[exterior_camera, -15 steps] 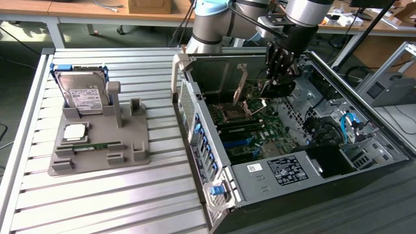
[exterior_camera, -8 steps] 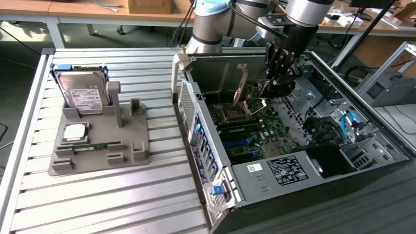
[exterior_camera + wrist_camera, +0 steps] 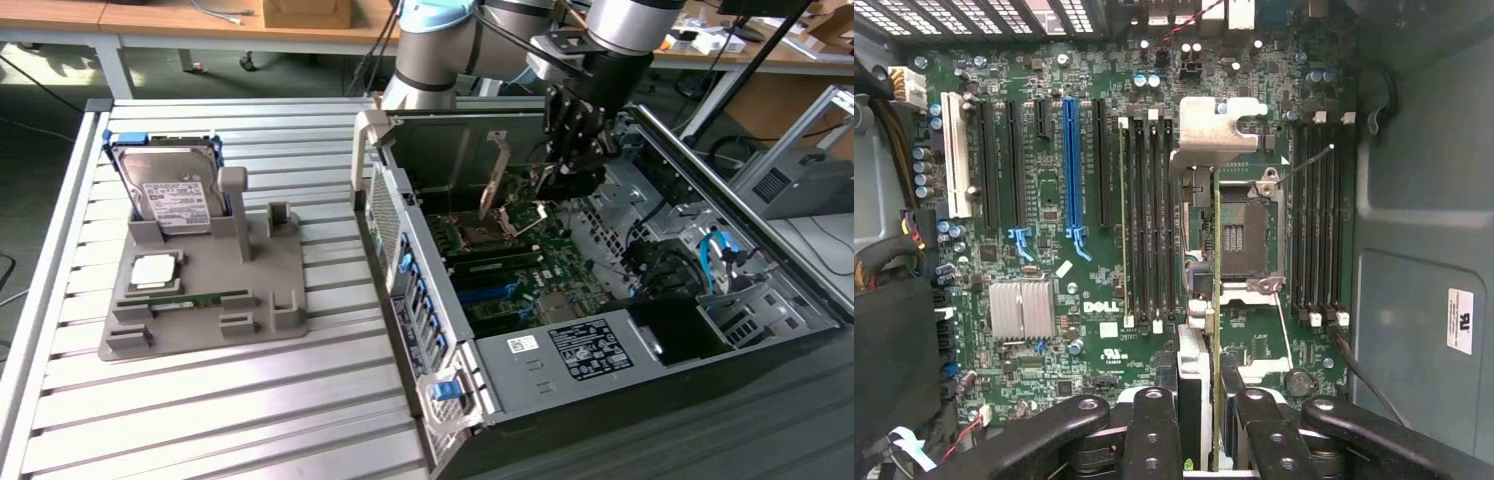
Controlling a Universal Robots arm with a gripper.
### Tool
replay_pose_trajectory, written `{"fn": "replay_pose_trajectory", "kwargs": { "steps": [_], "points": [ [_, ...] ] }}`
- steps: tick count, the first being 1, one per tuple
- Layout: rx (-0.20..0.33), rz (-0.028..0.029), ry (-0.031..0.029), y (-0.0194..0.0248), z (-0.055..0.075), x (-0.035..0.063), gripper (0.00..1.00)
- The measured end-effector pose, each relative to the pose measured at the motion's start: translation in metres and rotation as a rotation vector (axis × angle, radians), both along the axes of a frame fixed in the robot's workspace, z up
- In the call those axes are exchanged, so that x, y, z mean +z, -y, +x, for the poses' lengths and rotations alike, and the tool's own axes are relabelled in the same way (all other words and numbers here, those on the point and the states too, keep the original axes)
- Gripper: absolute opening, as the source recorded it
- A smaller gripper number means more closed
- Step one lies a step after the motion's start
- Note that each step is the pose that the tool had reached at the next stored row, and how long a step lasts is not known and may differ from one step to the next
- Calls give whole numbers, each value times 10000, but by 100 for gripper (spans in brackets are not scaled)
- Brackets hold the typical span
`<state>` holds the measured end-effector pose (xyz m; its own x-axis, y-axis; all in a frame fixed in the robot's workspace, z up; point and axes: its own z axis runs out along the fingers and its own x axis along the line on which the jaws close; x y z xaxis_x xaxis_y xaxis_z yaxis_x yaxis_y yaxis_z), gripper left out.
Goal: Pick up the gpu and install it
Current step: 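Insert the gpu into the slot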
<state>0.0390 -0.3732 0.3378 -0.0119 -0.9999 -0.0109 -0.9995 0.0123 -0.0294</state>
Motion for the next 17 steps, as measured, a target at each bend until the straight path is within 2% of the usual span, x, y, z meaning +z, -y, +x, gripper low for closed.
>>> {"fn": "replay_pose_trajectory", "kwargs": {
  "steps": [15, 16, 17],
  "points": [
    [336, 0, 0, 0, 0, 0, 27],
    [337, 1, -43, 0, 0, 0, 27],
    [337, 4, -127, 1, 0, -3, 27]
  ]
}}
